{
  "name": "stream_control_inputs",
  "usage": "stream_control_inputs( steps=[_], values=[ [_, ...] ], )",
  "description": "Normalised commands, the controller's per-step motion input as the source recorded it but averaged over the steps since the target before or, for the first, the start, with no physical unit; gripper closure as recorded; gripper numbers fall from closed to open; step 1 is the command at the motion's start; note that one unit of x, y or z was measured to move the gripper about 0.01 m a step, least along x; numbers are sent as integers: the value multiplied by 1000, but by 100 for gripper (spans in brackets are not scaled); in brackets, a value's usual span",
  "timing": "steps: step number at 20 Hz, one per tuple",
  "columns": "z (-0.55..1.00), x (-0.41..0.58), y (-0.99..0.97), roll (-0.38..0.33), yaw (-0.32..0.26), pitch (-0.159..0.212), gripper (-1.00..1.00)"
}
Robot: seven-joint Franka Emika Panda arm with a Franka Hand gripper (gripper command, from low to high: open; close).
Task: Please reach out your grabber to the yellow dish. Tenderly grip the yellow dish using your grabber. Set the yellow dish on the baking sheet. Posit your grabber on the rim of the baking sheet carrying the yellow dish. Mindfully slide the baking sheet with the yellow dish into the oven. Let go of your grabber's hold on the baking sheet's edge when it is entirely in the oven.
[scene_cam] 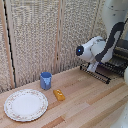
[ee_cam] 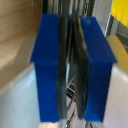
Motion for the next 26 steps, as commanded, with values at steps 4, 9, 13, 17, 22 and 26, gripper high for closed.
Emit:
stream_control_inputs(
  steps=[4,9,13,17,22,26],
  values=[
    [633,-123,-941,68,6,0,100],
    [319,-176,-1000,-5,1,0,100],
    [146,-171,-893,-107,22,20,100],
    [108,-188,-805,-160,25,32,100],
    [101,-158,-763,-153,51,4,100],
    [179,-187,-679,-194,59,0,100]
  ],
)
